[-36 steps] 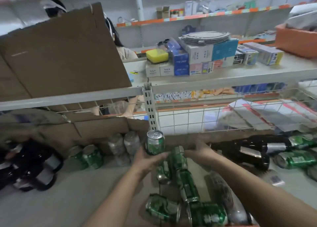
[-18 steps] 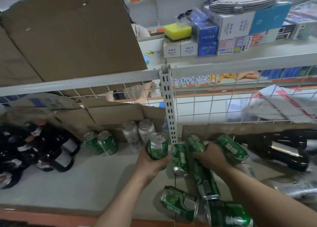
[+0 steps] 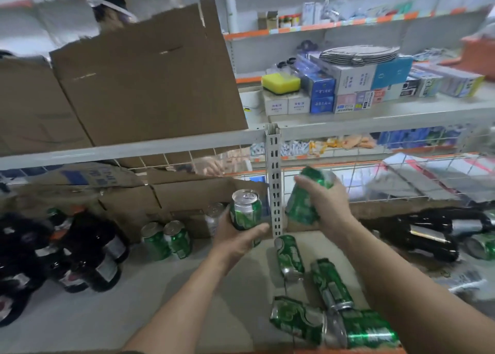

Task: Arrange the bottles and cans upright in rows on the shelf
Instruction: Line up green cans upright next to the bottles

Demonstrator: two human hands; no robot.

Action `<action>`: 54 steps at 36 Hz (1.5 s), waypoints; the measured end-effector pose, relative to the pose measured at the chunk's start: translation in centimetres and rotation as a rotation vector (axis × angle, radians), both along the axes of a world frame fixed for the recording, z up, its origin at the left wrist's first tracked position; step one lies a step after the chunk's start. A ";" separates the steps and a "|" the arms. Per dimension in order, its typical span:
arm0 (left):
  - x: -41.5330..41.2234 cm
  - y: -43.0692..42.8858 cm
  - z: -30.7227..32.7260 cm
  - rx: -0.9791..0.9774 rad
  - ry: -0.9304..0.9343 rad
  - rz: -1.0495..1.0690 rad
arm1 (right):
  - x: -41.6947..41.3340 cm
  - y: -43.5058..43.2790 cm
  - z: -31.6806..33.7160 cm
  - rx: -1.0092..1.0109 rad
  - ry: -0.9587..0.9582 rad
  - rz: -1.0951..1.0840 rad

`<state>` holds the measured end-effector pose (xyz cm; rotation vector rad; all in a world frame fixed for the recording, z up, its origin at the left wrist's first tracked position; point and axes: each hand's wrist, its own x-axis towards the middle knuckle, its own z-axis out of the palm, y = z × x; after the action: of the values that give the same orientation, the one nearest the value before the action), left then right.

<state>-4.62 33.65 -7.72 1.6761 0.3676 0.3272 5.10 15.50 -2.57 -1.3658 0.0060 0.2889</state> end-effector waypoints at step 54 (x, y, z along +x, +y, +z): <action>-11.7 29.2 -13.5 0.001 0.165 -0.011 | -14.1 29.9 -15.1 -0.460 -0.162 0.114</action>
<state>-16.28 62.82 -21.24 1.7108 0.4807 0.1814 -9.05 45.45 -17.65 -1.8476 -0.1487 0.2821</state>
